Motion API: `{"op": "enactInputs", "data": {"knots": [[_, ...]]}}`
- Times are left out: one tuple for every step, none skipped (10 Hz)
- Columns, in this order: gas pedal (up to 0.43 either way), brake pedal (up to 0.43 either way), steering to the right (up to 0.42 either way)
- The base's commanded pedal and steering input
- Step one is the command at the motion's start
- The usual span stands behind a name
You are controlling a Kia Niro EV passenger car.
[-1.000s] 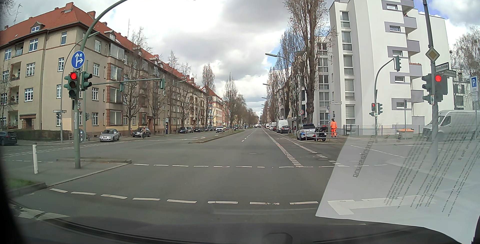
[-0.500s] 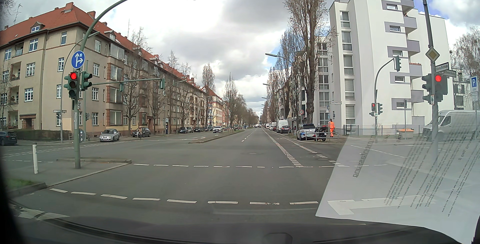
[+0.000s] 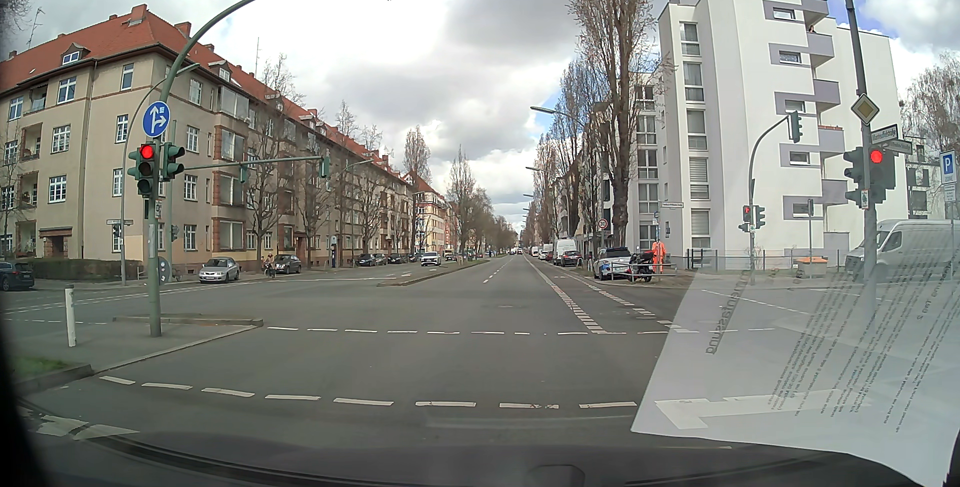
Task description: Follow the waypoints while adhering to traffic rules and regulations
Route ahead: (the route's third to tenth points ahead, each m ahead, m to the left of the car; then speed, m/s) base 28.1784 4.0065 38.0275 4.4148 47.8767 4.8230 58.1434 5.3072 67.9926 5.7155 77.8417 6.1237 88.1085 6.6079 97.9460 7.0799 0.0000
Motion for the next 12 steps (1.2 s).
{"op": "enactInputs", "data": {"knots": [[0.000,0.439,-0.015],[0.000,0.439,-0.015],[0.000,0.439,-0.015],[0.000,0.439,-0.015],[0.000,0.439,-0.015],[0.000,0.439,-0.015],[0.000,0.439,-0.015],[0.000,0.439,-0.015],[0.000,0.439,-0.015],[0.000,0.439,-0.015],[0.000,0.439,-0.015],[0.000,0.439,-0.015]]}}
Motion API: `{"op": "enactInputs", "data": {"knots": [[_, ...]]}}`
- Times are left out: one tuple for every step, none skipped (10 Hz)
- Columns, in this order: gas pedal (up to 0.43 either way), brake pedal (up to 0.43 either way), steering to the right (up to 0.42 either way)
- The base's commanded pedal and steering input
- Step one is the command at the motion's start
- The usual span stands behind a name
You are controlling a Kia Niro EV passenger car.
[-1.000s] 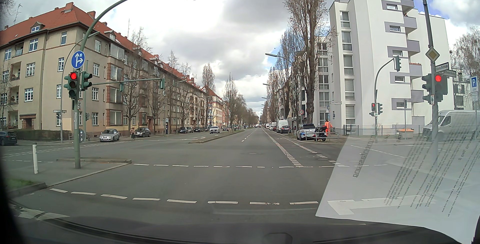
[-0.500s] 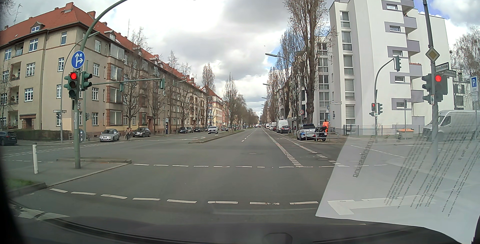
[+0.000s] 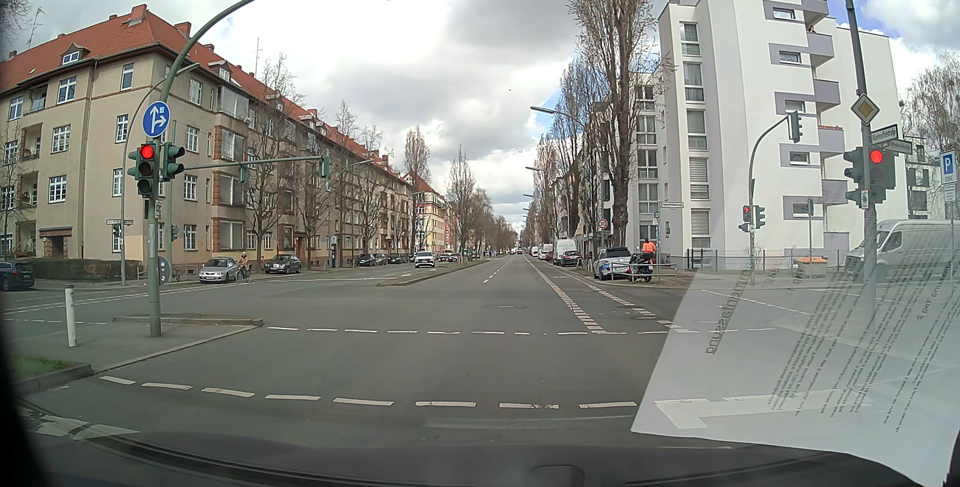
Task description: Follow the waypoints while adhering to traffic rules and regulations
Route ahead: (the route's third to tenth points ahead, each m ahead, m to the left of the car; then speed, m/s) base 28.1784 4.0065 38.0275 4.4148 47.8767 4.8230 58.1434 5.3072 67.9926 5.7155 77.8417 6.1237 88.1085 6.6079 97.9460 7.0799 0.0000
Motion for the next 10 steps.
{"op": "enactInputs", "data": {"knots": [[0.000,0.439,-0.015],[0.000,0.439,-0.015],[0.000,0.439,-0.015],[0.000,0.439,-0.015],[0.000,0.439,-0.015],[0.000,0.439,-0.015],[0.000,0.439,-0.015],[0.000,0.439,-0.015],[0.000,0.439,-0.015],[0.000,0.439,-0.015]]}}
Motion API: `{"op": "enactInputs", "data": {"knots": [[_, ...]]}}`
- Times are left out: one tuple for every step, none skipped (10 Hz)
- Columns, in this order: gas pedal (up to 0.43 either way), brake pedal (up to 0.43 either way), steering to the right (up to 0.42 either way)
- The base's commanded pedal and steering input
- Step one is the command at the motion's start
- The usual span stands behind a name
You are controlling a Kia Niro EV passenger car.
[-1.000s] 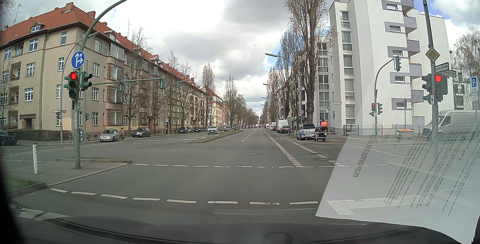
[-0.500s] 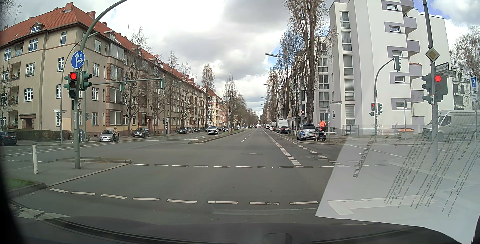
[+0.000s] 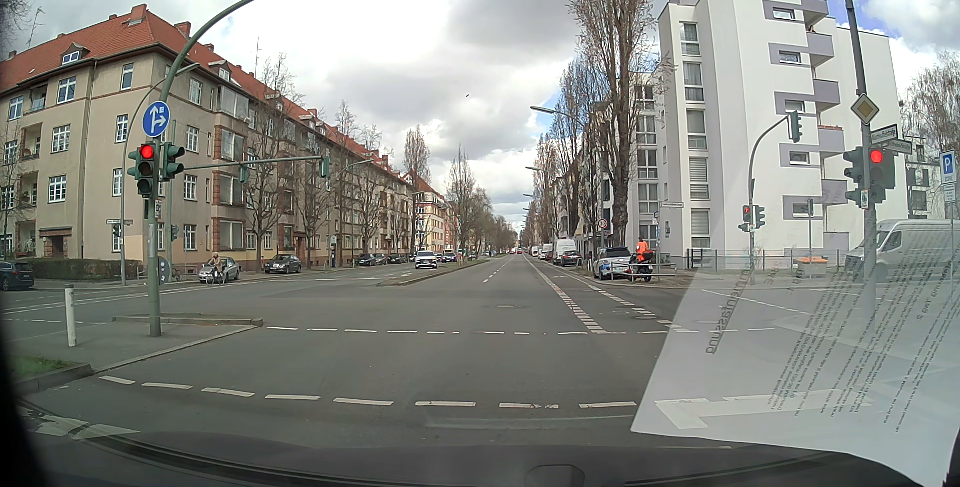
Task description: Follow the waypoints while adhering to traffic rules and regulations
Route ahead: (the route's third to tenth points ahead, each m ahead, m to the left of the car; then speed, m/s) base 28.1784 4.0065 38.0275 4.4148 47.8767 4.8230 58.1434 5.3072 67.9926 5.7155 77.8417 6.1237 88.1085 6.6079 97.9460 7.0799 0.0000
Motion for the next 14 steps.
{"op": "enactInputs", "data": {"knots": [[0.000,0.439,-0.015],[0.000,0.439,-0.015],[0.000,0.439,-0.015],[0.000,0.439,-0.015],[0.000,0.439,-0.015],[0.000,0.439,-0.015],[0.000,0.439,-0.015],[0.000,0.439,-0.015],[0.000,0.439,-0.015],[0.000,0.439,-0.015],[0.000,0.439,-0.015],[0.000,0.439,-0.015],[0.000,0.439,-0.015],[0.000,0.439,-0.015]]}}
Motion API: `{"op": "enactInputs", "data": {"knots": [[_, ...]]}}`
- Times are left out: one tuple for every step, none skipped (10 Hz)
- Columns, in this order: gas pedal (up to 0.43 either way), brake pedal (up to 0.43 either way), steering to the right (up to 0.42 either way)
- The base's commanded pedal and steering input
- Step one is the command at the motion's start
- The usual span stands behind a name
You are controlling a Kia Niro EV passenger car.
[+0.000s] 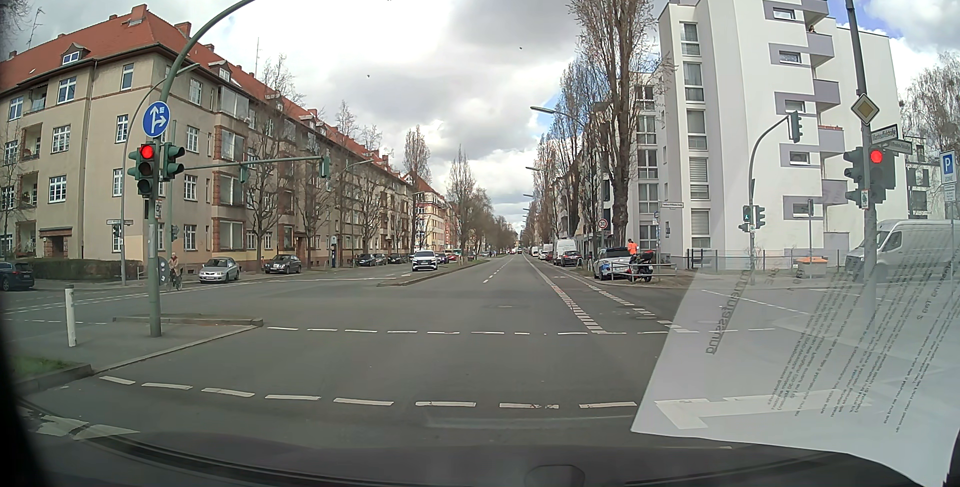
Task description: Follow the waypoints while adhering to traffic rules and regulations
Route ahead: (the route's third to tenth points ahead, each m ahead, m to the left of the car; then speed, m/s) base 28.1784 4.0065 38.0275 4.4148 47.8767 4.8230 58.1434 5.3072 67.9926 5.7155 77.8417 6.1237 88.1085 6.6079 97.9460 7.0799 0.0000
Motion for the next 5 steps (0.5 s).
{"op": "enactInputs", "data": {"knots": [[0.000,0.439,-0.015],[0.000,0.439,-0.015],[0.000,0.439,-0.015],[0.000,0.439,-0.015],[0.000,0.439,-0.015]]}}
